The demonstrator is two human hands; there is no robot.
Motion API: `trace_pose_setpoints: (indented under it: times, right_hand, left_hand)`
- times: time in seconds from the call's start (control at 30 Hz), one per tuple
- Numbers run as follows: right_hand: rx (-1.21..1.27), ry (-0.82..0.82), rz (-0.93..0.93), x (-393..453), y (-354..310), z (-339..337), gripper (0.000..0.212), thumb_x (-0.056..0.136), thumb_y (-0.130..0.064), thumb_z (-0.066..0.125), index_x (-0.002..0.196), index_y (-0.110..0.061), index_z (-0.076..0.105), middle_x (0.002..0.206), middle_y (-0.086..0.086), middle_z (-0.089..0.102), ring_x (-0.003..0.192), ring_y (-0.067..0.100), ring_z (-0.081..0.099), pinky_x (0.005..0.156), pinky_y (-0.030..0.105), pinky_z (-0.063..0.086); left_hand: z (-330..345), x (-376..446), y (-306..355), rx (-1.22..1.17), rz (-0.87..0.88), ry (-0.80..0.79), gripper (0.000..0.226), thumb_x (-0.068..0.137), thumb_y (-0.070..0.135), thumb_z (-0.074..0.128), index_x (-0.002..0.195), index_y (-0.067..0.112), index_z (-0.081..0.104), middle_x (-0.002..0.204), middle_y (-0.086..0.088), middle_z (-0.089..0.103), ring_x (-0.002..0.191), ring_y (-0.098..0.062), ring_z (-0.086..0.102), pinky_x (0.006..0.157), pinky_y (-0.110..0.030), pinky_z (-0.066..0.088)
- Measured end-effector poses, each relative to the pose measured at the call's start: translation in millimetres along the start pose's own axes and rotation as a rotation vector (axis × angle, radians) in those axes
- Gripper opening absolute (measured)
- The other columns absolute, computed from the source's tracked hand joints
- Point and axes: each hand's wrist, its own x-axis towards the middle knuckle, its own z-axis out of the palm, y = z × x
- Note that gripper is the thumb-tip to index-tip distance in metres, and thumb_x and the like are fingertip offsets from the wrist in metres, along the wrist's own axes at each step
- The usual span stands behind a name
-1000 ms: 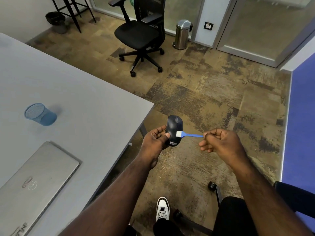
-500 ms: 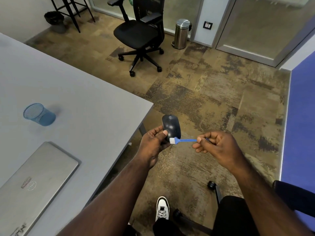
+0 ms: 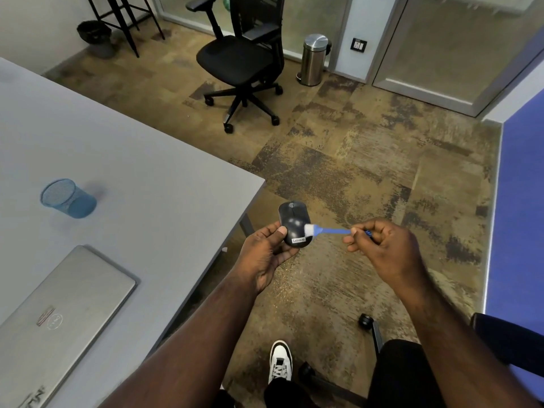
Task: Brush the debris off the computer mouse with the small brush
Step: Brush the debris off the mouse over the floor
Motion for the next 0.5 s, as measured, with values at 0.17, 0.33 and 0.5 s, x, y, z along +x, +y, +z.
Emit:
trace_pose_setpoints:
  times: [0.17,0.33,0.5]
  right_hand:
    - [0.120,0.045,0.083,7.5,-6.9,1.3,0.006,0.094,-0.016,0.064,0.093,-0.012,0.069,0.078,-0.001,0.079,0.067,0.017,0.076,0.060,0.026,0.056]
    - [0.069,0.107,0.170,14.0,-3.5,9.2,0.007,0.094,-0.016,0.064,0.093,-0.012,0.069,0.075,0.002,0.078,0.064,0.015,0.075,0.056,0.026,0.054]
    - [0.203,0.071,0.209,19.3,-11.3,10.5,0.007,0.094,-0.014,0.063,0.090,-0.011,0.068,0.074,0.004,0.078,0.059,0.015,0.074,0.052,0.022,0.055]
  left_hand:
    - [-0.6,-2.2,-1.3,0.112,0.033,-0.056,0.027,0.095,0.004,0.053,0.118,0.010,0.066,0.102,-0.012,0.072,0.090,-0.020,0.066,0.080,-0.032,0.060]
    - [0.3,-4.8,-3.3,0.167,0.068,-0.087,0.031,0.093,0.003,0.057,0.123,0.011,0.065,0.104,-0.005,0.074,0.090,-0.017,0.068,0.082,-0.034,0.056]
    - [0.0,-5.2,-4.1,0.191,0.063,-0.095,0.032,0.092,0.002,0.059,0.122,0.013,0.065,0.104,-0.004,0.074,0.088,-0.013,0.070,0.071,-0.027,0.057]
